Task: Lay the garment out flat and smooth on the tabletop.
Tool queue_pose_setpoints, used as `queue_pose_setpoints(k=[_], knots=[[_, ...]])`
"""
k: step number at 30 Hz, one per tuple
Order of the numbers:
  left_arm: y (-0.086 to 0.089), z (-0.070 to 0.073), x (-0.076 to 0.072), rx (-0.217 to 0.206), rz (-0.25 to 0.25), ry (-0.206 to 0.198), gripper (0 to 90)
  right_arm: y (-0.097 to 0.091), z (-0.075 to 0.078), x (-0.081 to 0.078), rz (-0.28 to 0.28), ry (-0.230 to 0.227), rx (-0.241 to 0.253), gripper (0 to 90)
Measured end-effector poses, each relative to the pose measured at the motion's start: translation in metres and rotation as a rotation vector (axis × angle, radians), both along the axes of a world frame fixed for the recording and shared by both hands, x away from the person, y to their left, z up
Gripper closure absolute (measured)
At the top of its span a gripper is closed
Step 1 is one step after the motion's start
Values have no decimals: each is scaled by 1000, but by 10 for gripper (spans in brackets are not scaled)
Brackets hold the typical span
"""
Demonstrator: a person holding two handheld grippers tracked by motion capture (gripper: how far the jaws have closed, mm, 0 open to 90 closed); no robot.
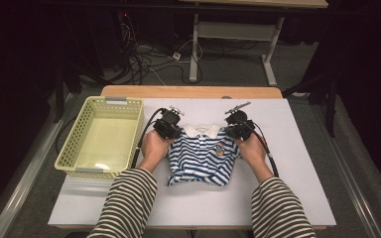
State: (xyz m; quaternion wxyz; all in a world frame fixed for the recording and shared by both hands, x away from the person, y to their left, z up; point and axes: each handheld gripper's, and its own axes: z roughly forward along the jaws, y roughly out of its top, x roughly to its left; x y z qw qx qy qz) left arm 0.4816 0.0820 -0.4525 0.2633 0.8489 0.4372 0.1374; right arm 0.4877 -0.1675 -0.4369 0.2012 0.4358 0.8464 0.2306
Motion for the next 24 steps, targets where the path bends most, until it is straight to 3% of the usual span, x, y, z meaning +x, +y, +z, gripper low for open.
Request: queue_pose_setpoints(k=[3, 6, 8, 16, 20, 24], knots=[[-1, -3, -2, -13, 2, 23, 679, 1, -7, -1, 0, 21, 6, 778], [1, 1, -11, -46, -1, 13, 588, -3, -4, -7, 6, 36, 44, 710], [2, 5, -19, -47, -12, 3, 544, -6, 1, -16, 14, 27, 63, 679], [9, 18, -68, -107, -108, -27, 508, -15, 5, -73, 96, 41, 93, 598], [14, 16, -93, -122, -153, -39, 488, -23, 1, -102, 118, 31, 119, 559], [24, 11, -114, -150, -162, -39, 480, -32, -1, -125, 140, 30, 151, 553]])
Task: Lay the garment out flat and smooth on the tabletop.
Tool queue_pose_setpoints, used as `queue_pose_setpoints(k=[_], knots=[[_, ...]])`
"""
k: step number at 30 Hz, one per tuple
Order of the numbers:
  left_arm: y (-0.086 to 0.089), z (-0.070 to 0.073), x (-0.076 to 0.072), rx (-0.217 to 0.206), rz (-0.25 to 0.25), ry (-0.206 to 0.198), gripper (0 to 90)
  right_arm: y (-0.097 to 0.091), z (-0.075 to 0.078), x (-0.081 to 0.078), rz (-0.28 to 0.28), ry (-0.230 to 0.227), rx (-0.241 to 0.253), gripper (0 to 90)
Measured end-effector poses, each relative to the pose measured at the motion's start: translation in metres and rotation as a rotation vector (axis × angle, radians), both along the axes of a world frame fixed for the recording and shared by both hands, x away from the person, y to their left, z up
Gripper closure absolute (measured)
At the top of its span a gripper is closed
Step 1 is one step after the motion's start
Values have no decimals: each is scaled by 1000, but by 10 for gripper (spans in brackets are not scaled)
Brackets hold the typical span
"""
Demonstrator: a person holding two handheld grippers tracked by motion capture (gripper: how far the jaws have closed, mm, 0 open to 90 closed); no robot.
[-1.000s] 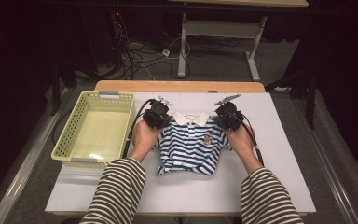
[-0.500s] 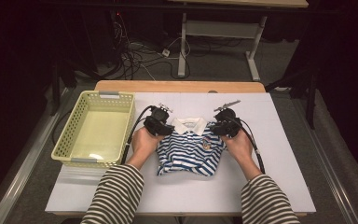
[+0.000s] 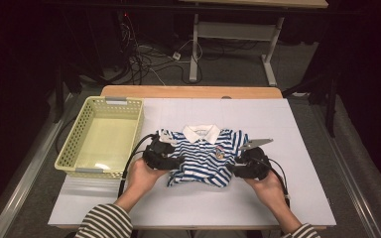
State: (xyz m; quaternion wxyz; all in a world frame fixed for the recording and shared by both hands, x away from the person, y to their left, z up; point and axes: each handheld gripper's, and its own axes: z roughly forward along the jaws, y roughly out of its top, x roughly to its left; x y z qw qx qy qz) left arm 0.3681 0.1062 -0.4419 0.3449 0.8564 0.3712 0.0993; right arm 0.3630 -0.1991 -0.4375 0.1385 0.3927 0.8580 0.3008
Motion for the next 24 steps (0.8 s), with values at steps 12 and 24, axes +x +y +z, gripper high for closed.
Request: queue_pose_setpoints(k=[12, 24], knots=[[23, -14, -50, -68, 13, -2, 481, -4, -10, -44, 28, -19, 30, 555], [14, -13, -93, -100, -66, 3, 564, 1, -14, -70, 67, -20, 39, 641]])
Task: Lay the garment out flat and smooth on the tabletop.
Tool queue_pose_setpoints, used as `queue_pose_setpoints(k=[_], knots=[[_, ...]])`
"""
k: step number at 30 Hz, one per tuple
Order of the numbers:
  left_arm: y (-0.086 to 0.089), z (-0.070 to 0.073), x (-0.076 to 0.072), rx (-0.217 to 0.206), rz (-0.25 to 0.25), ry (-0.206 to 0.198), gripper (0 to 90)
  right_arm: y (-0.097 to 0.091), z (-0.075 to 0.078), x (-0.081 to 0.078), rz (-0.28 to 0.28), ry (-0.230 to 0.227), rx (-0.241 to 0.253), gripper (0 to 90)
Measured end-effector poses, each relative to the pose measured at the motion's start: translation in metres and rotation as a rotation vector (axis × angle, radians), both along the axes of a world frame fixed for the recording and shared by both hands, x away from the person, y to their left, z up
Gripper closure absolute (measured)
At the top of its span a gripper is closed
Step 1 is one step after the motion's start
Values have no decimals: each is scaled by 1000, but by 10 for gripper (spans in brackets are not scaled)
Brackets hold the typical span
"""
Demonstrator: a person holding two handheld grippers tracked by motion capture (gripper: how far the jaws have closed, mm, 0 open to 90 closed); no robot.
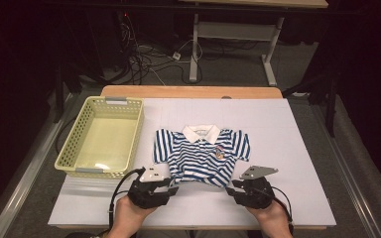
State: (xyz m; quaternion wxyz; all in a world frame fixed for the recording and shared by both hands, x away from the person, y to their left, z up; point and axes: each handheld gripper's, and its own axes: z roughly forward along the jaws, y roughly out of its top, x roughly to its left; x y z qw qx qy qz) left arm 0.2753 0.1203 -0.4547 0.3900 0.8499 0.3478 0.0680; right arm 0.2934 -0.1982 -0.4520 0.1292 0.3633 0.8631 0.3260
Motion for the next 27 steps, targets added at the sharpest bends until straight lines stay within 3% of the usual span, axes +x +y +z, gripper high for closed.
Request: queue_pose_setpoints(k=[3, 9, 18, 23, 27], knots=[[-9, -3, 1, 9, -27, -10, 568, 7, -3, 1, 22, 9, -5, 669], [-19, -11, 20, 17, -2, -16, 552, 21, -6, 6, 55, -1, -24, 681], [-20, -20, 41, 42, 42, -33, 521, 24, -11, 28, 11, 13, -31, 645], [-24, -29, 51, 56, 41, 15, 529, 34, -19, 31, 31, 21, -64, 624], [-24, -30, 54, 46, 13, 56, 692, 35, -20, 30, 55, 36, -54, 757]])
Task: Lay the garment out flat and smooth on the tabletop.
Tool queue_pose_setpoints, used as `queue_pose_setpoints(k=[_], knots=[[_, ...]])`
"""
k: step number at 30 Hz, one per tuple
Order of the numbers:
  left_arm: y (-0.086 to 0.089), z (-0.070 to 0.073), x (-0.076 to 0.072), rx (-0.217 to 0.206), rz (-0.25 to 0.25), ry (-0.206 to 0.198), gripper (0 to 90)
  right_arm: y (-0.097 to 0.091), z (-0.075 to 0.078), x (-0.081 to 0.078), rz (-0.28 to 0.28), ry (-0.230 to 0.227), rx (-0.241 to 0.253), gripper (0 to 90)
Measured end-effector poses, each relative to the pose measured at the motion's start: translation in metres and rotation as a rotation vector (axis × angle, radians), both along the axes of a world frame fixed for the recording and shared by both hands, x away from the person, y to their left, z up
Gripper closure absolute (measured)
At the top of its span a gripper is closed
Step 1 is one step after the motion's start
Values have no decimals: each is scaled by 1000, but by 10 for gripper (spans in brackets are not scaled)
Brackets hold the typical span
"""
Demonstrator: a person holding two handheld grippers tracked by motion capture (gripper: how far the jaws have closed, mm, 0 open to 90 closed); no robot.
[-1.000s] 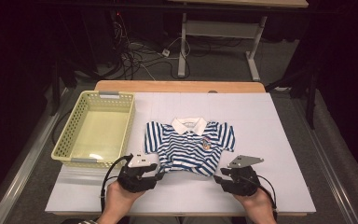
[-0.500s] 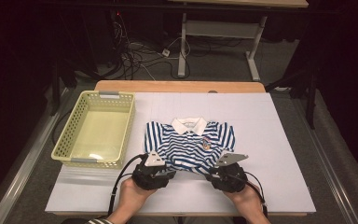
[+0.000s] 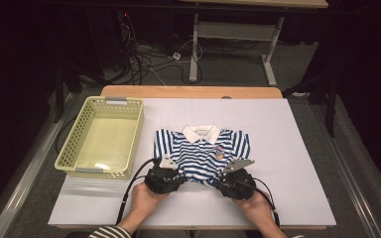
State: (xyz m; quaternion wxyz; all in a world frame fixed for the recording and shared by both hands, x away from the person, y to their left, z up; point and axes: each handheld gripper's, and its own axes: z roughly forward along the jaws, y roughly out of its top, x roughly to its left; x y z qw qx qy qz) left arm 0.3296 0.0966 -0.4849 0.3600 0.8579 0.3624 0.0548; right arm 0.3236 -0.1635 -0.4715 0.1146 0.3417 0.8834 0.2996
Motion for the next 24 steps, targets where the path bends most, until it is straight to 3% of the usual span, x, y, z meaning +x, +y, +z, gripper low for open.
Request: queue_pose_setpoints(k=[4, 10, 14, 17, 19, 24], knots=[[1, 7, -3, 0, -24, -2, 785, 0, 2, -1, 21, -6, -9, 863], [11, 27, -7, -77, -32, -30, 804, -13, 15, 0, 0, -30, 33, 875], [23, 34, -4, -96, -3, -52, 804, -26, 27, 2, -38, -63, 63, 875], [29, 32, 2, -92, 29, -51, 804, -36, 30, 7, -76, -74, 75, 876], [30, 26, 5, -58, 43, -57, 801, -40, 30, 10, -95, -75, 80, 875], [26, 13, 12, -19, 56, -7, 722, -38, 19, 17, -108, -48, 38, 873]])
